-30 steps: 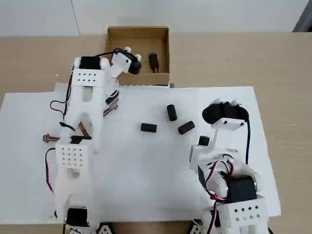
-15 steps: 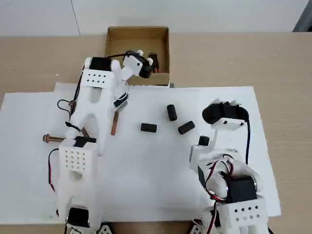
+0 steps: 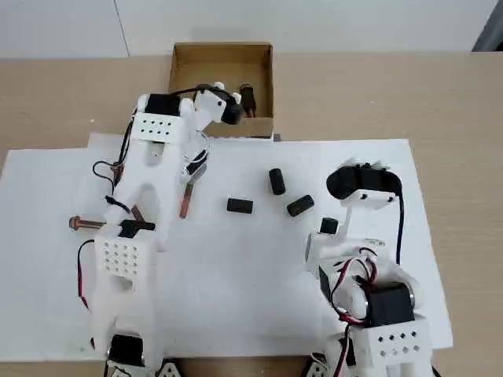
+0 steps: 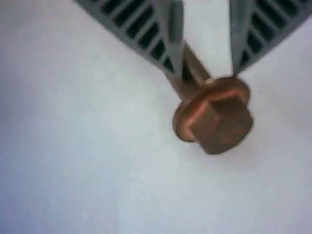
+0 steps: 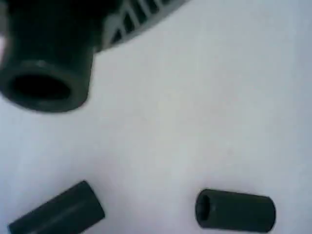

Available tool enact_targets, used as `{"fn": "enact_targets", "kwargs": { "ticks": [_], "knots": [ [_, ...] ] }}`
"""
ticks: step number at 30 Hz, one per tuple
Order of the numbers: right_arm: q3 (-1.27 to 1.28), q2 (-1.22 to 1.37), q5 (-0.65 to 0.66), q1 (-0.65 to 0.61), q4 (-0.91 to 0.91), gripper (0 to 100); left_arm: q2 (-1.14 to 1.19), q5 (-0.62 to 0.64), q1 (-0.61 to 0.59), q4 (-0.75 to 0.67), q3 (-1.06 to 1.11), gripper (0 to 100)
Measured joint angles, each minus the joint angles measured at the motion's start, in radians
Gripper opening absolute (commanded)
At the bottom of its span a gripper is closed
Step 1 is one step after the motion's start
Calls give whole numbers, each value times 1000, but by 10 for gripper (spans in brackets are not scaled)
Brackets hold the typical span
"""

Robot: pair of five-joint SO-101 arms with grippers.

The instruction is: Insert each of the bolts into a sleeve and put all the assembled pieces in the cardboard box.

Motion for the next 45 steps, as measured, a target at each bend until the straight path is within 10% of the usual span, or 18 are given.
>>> {"fn": "enact_targets", "kwargs": {
  "ticks": [45],
  "knots": [
    [0, 0, 0, 0, 0, 3, 0, 242, 15, 0, 34, 107]
  ]
}}
